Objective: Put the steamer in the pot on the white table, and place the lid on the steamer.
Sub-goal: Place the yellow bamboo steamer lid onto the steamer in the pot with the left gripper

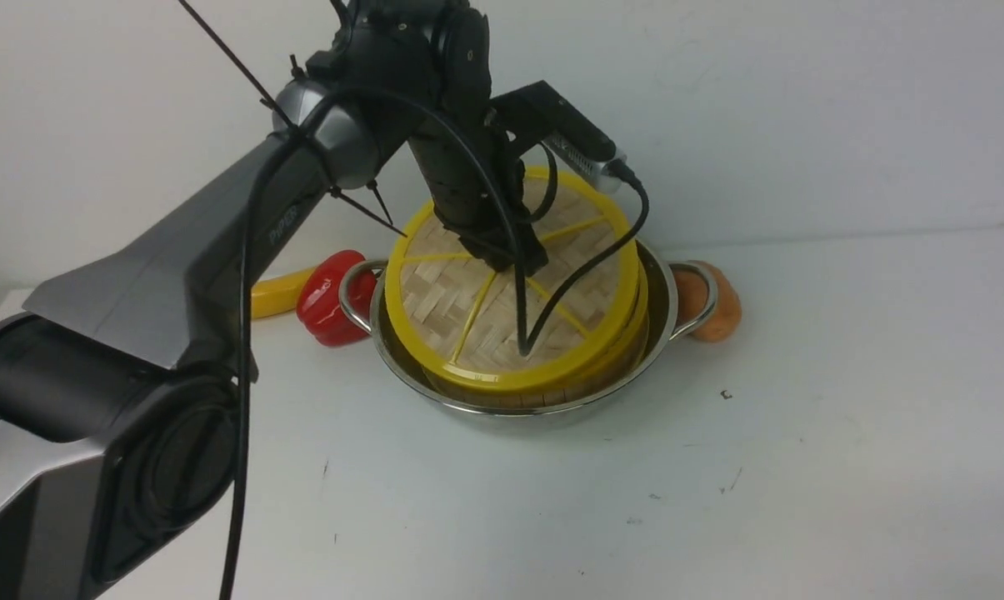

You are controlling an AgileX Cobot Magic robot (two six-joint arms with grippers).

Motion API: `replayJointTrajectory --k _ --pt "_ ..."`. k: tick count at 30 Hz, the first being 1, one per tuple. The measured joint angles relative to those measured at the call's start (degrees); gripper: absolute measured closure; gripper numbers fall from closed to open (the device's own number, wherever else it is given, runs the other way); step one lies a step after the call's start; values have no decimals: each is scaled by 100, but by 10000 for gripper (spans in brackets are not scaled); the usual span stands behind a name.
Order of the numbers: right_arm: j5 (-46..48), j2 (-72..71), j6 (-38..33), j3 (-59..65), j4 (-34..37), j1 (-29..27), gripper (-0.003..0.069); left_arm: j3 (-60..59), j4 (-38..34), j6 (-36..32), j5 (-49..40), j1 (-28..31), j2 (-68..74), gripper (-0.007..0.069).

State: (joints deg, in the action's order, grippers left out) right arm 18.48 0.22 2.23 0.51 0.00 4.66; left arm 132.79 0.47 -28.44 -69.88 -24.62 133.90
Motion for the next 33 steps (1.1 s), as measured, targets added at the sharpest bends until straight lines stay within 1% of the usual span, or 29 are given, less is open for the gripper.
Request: replayJointTrajectory --k 7,17,25,33 --pt "0 0 0 0 0 0 416 42 4 -34 161 0 74 506" --pt "0 0 0 0 0 0 416 158 207 -141 55 -56 74 506" --pt "0 0 0 0 0 0 416 158 237 -435 332 -67 74 506" --pt "0 0 0 0 0 0 416 165 260 -450 383 -67 74 506"
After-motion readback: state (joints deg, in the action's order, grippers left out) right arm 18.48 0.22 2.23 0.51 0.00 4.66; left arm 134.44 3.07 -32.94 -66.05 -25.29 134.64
